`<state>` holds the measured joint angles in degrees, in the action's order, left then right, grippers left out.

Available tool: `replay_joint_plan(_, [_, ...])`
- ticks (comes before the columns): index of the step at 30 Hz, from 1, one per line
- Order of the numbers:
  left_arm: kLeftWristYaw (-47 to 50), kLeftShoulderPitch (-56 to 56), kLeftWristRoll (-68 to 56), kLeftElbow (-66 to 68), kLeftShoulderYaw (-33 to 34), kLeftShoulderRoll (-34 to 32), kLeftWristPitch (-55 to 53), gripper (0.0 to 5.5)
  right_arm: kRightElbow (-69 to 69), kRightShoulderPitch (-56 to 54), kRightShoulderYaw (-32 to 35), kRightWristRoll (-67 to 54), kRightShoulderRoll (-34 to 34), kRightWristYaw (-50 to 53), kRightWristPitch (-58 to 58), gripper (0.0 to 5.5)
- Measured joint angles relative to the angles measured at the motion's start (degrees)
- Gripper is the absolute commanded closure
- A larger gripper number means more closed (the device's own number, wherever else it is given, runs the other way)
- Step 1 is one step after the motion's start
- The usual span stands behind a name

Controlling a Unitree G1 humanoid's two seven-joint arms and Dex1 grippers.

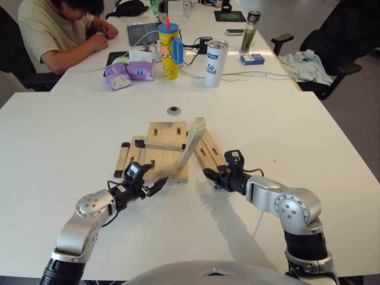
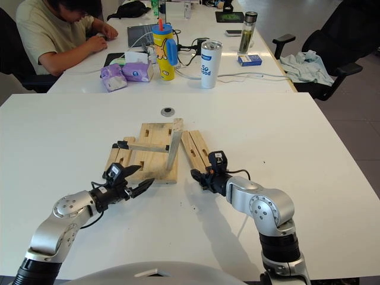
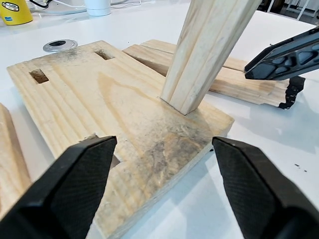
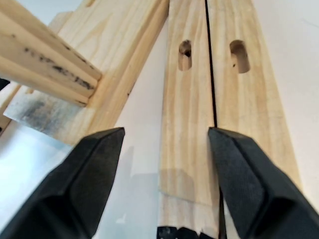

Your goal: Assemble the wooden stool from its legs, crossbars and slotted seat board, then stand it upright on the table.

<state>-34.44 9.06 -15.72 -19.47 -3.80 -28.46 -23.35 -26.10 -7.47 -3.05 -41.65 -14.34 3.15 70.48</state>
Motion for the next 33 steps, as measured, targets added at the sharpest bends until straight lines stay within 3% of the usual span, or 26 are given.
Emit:
replay_joint_plan(7, [0.6,0.0,1.6,-1.5,0.8,-2.0,-0.6,1.93,-0.1,-1.3,-0.4,3.1,0.4,-0.2,2.2,2.38])
replay_joint_plan(14, [0.7,-0.1,5.4,-1.0,0.2,-3.7,-1.3,1.93,0.9,-2.3,-7.7,11.1,-2.7,-1.2,2.1,2.38])
replay_joint_plan(20, [0.2,-0.7,5.6,0.7,-0.6,-3.5,-2.4,1.93,2.0,-2.5,-8.6,14.0,-1.8,-2.9,0.7,2.38])
replay_joint_plan(27, [-0.4,-3.4,5.6,4.1,-2.8,-2.0,-2.3,1.93,4.0,-2.9,-9.0,16.5,-1.5,-5.9,-2.4,3.38])
replay_joint_plan(33, [-0.3,-4.1,5.7,5.2,-3.2,-1.2,-1.6,1.93,5.3,-2.0,-11.1,21.2,-2.7,-8.7,-11.3,3.44])
